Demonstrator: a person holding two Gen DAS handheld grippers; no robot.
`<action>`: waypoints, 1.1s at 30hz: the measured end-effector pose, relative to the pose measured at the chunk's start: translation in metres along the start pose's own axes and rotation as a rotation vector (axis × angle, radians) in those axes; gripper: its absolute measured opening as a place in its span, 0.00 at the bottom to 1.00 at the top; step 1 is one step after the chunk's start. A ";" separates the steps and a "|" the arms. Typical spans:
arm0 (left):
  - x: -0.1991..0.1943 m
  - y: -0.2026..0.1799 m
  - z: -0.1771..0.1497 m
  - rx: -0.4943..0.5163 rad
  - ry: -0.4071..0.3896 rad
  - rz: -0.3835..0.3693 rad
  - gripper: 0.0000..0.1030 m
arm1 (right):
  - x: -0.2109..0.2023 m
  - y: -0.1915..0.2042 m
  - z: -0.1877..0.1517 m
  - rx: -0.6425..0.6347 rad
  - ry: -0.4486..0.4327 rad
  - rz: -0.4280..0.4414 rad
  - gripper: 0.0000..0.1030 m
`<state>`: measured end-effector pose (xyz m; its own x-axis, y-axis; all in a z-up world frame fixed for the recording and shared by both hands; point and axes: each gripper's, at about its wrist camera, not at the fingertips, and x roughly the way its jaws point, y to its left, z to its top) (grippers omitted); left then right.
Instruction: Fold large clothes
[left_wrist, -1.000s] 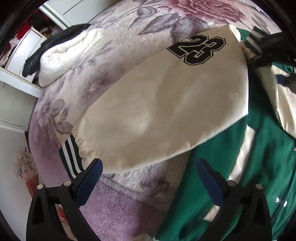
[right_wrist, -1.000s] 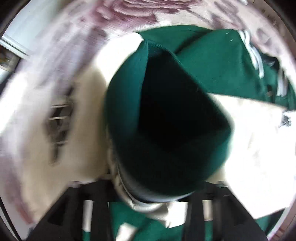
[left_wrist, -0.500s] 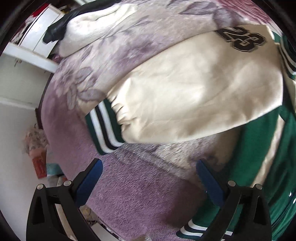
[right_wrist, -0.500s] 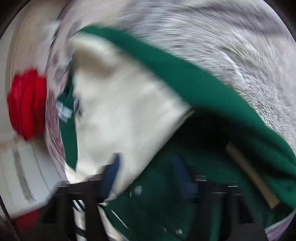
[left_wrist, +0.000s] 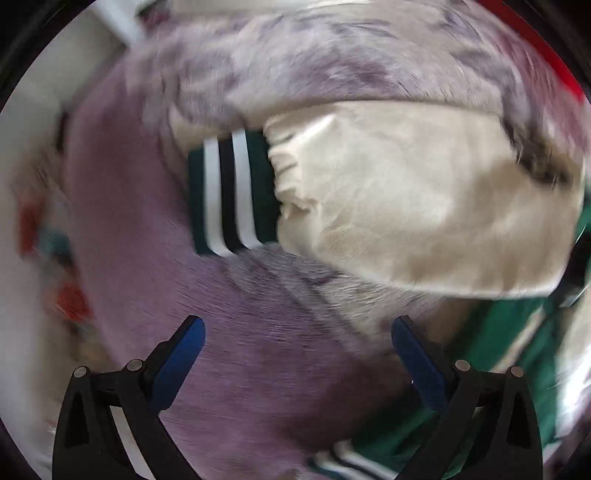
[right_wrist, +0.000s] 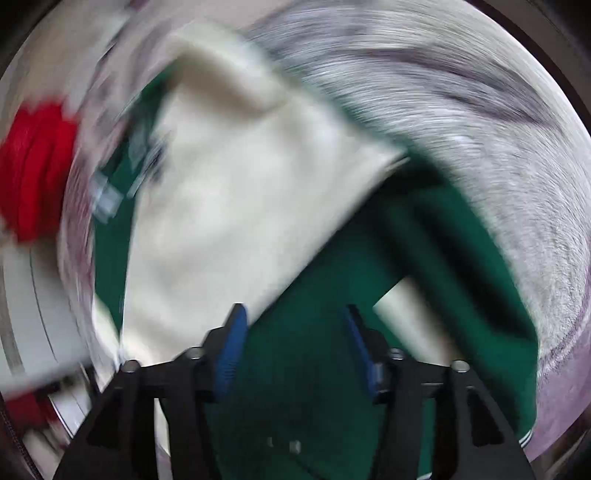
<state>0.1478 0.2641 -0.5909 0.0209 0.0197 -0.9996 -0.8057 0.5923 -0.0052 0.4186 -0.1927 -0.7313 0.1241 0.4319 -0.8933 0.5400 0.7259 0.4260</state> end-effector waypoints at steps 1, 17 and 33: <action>0.007 0.009 0.005 -0.066 0.040 -0.100 1.00 | 0.004 0.011 -0.006 -0.031 0.022 0.018 0.57; 0.017 0.050 0.166 -0.373 -0.263 -0.273 0.14 | 0.145 0.238 -0.068 -0.357 0.133 0.038 0.66; 0.066 0.036 0.247 -0.233 -0.176 -0.426 0.59 | 0.233 0.376 -0.110 -0.486 -0.032 -0.237 0.16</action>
<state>0.2668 0.4859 -0.6499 0.4594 -0.0371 -0.8875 -0.8141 0.3820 -0.4374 0.5586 0.2396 -0.7635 0.0754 0.2147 -0.9738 0.1096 0.9688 0.2221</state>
